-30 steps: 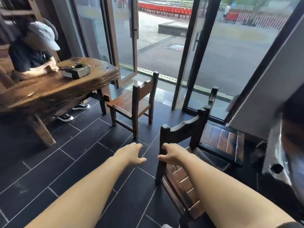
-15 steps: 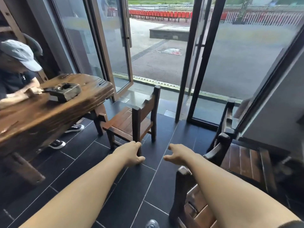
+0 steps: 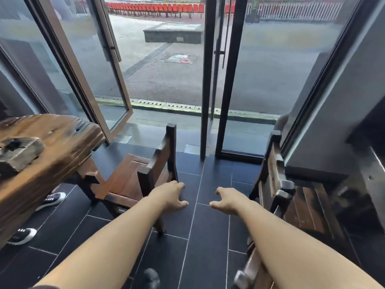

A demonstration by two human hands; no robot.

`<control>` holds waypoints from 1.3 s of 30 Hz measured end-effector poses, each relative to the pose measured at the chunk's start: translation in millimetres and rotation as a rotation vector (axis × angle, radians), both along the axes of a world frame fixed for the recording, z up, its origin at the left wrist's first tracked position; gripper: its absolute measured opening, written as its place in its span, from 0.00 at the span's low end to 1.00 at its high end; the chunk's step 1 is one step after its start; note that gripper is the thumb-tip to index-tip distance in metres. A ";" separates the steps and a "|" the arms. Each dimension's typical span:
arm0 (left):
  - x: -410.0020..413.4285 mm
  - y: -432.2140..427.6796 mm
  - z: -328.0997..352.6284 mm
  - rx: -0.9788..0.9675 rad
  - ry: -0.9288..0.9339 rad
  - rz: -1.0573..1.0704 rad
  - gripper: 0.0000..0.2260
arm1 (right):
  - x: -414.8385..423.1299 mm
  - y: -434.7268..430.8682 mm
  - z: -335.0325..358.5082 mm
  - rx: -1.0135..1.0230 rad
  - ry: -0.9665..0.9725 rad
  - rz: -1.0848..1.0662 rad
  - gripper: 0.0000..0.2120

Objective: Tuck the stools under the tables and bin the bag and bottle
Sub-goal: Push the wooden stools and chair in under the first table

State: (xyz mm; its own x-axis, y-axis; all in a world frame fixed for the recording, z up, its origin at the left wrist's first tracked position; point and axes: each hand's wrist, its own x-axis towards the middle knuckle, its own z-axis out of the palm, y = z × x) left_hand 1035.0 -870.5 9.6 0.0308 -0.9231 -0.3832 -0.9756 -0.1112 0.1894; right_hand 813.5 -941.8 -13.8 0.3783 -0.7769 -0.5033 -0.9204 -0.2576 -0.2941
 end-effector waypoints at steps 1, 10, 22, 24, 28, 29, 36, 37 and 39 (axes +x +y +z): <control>4.9 -15.4 -3.8 0.000 0.001 -0.027 0.27 | 3.2 -9.7 -2.4 0.010 0.005 -0.022 0.31; 55.8 -165.6 -18.1 -0.011 0.012 -0.285 0.29 | 48.2 -100.6 -8.0 0.013 0.023 -0.252 0.29; 18.1 -309.3 -6.7 -0.040 0.012 -0.675 0.26 | 24.3 -154.5 4.1 0.002 0.012 -0.624 0.26; -4.7 -325.9 -8.4 -0.043 0.016 -0.732 0.26 | 4.8 -160.5 2.4 -0.006 0.017 -0.680 0.23; -64.2 -362.6 -13.9 -0.033 -0.006 -0.812 0.27 | -40.8 -177.5 -0.8 -0.029 0.003 -0.782 0.27; -79.5 -369.8 -15.3 -0.021 -0.011 -0.823 0.27 | -51.9 -179.9 -1.0 -0.027 0.003 -0.805 0.27; -181.7 -403.5 -19.7 -0.032 -0.013 -1.006 0.26 | -131.1 -183.8 -3.5 -0.018 -0.054 -0.981 0.24; -193.6 -406.0 -21.8 -0.033 -0.008 -1.036 0.25 | -139.2 -181.5 -2.1 -0.022 -0.065 -1.020 0.26; -218.7 -406.7 -24.2 -0.013 0.001 -1.104 0.25 | -156.0 -172.6 -2.0 -0.027 -0.089 -1.103 0.28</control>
